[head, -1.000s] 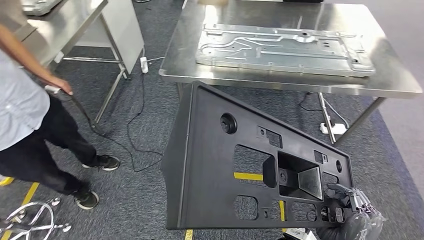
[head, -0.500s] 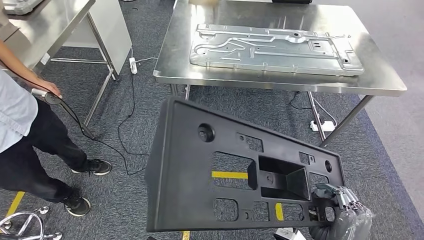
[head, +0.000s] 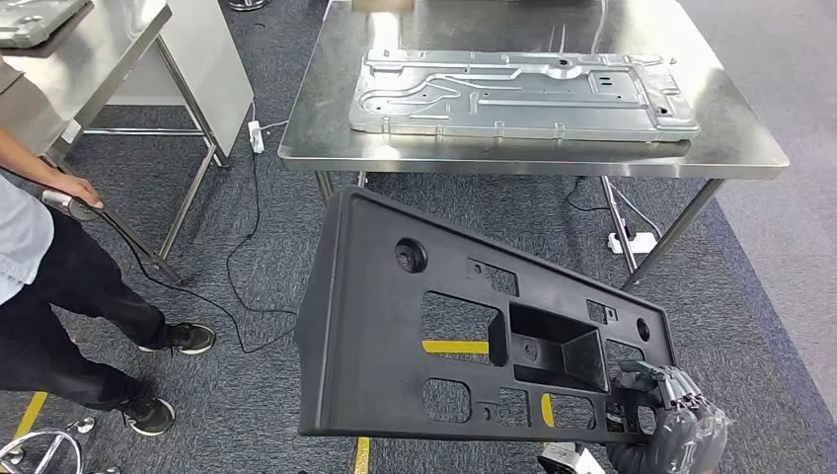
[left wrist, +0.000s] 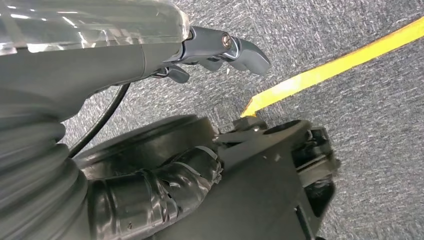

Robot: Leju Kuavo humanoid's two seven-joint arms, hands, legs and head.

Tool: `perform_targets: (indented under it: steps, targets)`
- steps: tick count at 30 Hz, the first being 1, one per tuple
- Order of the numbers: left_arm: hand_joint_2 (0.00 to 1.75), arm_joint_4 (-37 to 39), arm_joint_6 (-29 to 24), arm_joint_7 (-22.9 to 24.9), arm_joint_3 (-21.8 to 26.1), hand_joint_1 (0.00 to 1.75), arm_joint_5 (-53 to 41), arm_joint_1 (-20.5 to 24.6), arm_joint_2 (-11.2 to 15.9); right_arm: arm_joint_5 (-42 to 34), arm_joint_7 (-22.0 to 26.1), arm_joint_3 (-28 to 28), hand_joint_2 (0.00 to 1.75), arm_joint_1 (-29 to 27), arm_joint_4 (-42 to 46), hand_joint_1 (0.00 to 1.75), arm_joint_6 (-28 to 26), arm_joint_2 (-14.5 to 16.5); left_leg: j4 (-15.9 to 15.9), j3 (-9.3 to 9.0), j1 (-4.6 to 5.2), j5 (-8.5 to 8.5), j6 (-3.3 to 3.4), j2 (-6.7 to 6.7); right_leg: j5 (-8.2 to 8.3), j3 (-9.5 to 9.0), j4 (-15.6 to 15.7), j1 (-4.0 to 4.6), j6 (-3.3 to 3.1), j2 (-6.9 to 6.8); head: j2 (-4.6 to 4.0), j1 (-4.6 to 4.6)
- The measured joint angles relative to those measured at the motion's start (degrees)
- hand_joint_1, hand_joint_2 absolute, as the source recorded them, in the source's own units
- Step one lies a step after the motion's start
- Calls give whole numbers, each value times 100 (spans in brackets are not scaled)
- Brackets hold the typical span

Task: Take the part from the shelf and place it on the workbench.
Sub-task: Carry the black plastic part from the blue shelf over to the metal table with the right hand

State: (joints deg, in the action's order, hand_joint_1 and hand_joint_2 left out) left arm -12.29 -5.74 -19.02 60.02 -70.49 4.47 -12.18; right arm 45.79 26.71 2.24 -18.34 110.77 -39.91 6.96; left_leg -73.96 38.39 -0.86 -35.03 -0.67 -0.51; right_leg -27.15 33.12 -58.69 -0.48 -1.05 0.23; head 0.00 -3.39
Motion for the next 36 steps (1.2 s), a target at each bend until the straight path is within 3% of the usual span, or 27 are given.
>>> perform_targets:
  steps: [3, 5, 9, 11, 13, 14, 15, 17, 19, 20, 24, 26, 28, 29, 30, 31, 33, 34, 36]
  targets:
    - [175, -1, -1, 1, 0, 0, -2, -4, 14, -19, 1, 4, 175, 2, -14, 173, 0, -4, 1039, -442, 20, 595, 86, 16, -43, -47, -26, 35, 22, 33, 0, -1]
    - [175, 0, 3, 1, -1, 0, -3, 4, 26, -56, 11, 5, 175, 3, -15, 173, 0, -4, 1475, -628, 47, 722, 139, 30, -64, -45, -45, 49, 67, 44, 0, -2]
    - [175, 0, 17, 3, 0, 0, -4, -1, 29, -113, 69, 6, 175, 5, -13, 173, -1, -5, 1598, -674, 39, 760, 240, 17, -130, -17, -122, 29, 186, 42, 0, -5]
    - [175, 0, 24, 3, 0, 0, -4, 4, 28, -144, 96, 6, 175, 7, -12, 173, -2, -7, 1650, -702, 15, 787, 299, 1, -408, 197, -592, 7, 238, 28, 0, -11]
    - [175, 0, 25, 5, 0, 0, -5, 7, 28, -163, 107, 6, 175, 8, -15, 173, -2, -9, 1651, -703, 13, 780, 315, -6, -723, 573, -1322, -23, 287, 20, 0, -13]
    - [175, 0, 25, 7, 0, 0, -6, 6, 28, -167, 107, 6, 175, 5, -18, 173, -2, -12, 1648, -707, 12, 772, 311, -9, -764, 702, -1552, -42, 308, 16, 0, -13]
    - [175, 0, 26, 9, 0, 0, -7, 4, 28, -169, 108, 6, 175, 5, -20, 173, -1, -15, 1644, -715, 10, 762, 302, -9, -694, 736, -1582, -61, 323, 12, 0, -13]
    - [175, 1, 27, 11, 0, 0, -7, 3, 25, -170, 109, 6, 175, 8, -21, 173, -1, -23, 1629, -750, -1, 726, 266, -7, -294, 485, -1019, -97, 339, -7, 0, -13]
    - [175, 1, 29, 13, 0, 0, -7, 2, 22, -170, 115, 6, 175, 17, -25, 173, -1, -28, 1599, -774, 7, 676, 201, -3, -27, 155, -327, -92, 322, -29, 0, -13]
    - [175, 1, 32, 14, 0, 0, -7, 4, 23, -170, 119, 6, 175, 19, -27, 173, -1, -31, 1589, -777, 15, 656, 162, -2, 7, 74, -141, -79, 300, -34, 0, -11]
    - [175, 1, 66, 18, 0, 0, -7, 18, 25, -163, 125, 8, 175, 22, -31, 173, 0, -37, 1546, -782, 12, 571, 31, -10, -28, 39, -56, -62, 149, -9, 0, -3]
    - [175, 1, 85, 18, 0, 0, -7, 21, 24, -157, 125, 13, 175, 30, -31, 173, 0, -38, 1098, -590, -1, 308, 1, -3, -38, -3, -25, -70, 62, -12, 0, 1]
    - [175, 1, 98, 18, 0, 0, -7, 13, 24, -157, 124, 20, 175, 36, -32, 173, 0, -38, 320, -192, -2, -30, -5, 0, -65, -21, -25, -39, 7, -16, 0, 4]
    - [175, 1, 101, 18, 0, 0, -7, 6, 24, -157, 121, 23, 175, 37, -34, 173, 0, -38, 34, -26, -1, -95, -3, 0, -78, -33, -26, -20, -8, -13, 0, 4]
    - [175, 1, 103, 18, 0, 0, -7, 0, 25, -157, 115, 25, 175, 38, -35, 173, 0, -39, -65, 55, 0, -49, 7, 1, -92, -51, -27, -1, -17, -5, 0, 4]
    - [175, 1, 104, 18, 0, 0, -8, -4, 25, -156, 108, 27, 175, 38, -36, 173, 0, -39, 66, 24, 4, 113, 28, 2, -109, -80, -28, 15, -21, 6, 0, 4]
    - [175, 1, 104, 18, 0, 0, -10, -7, 26, -155, 96, 37, 175, 40, -37, 173, 0, -40, 785, -267, 31, 563, 109, 9, -154, -149, -29, 37, -13, 21, 0, 2]
    - [175, 1, 104, 17, 0, 0, -12, -5, 28, -155, 92, 44, 175, 44, -38, 173, 0, -41, 1140, -422, 49, 708, 149, 12, -180, -173, -37, 52, 4, 27, 0, 1]
    - [175, 1, 105, 15, 0, 0, -19, 5, 33, -155, 88, 57, 175, 51, -39, 173, 0, -44, 1468, -566, 86, 772, 197, 18, -212, -183, -43, 58, 54, 29, 0, -2]
